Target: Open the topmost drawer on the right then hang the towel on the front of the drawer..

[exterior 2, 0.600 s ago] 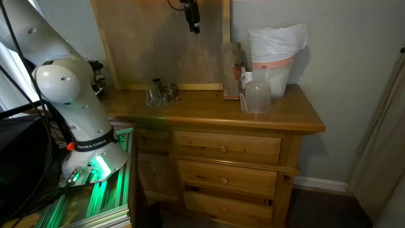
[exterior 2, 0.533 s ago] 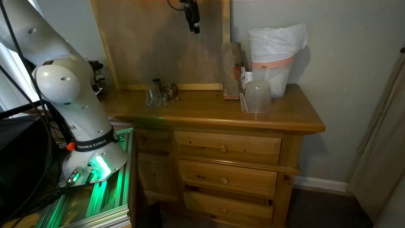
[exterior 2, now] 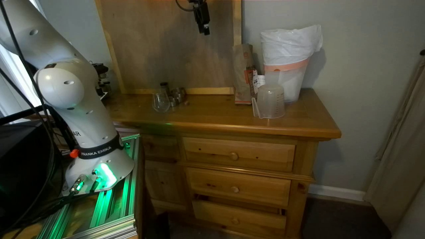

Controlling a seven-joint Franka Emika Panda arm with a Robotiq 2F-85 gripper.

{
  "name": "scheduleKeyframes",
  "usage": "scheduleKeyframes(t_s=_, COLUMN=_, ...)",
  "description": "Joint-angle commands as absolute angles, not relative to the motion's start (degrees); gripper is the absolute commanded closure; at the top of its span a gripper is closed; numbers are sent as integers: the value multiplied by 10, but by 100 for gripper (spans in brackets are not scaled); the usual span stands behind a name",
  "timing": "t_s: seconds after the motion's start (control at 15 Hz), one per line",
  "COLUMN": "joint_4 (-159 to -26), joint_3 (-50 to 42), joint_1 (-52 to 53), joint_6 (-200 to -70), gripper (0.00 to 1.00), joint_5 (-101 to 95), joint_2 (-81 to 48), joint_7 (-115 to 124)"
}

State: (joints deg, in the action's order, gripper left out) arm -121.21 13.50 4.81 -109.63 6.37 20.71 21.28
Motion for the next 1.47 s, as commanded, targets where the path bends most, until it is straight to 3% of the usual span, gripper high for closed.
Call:
scheduleKeyframes(t_s=0.0, joint_4=-1211, joint_3=130, joint_1=54, joint_6=-1095, gripper=0, joint_5=61, joint_2=206, joint_7=215)
scheduleKeyframes(t_s=0.53, joint_4=-1211, joint_3=130, joint_1=54, joint_6=-1095, gripper=0, joint_5=61, joint_2=206, joint_7=215)
scheduleKeyframes(t_s=1.0, joint_4=-1316, joint_3=78, joint_1=36, joint_6=-1104, gripper=0, joint_5=47, joint_2=261, joint_7=154)
scheduleKeyframes(t_s=1.4, joint_4=-1440, joint_3=29, joint_1=45, joint_6=-1137, gripper=0, joint_5=6, joint_2=303, joint_7=-66)
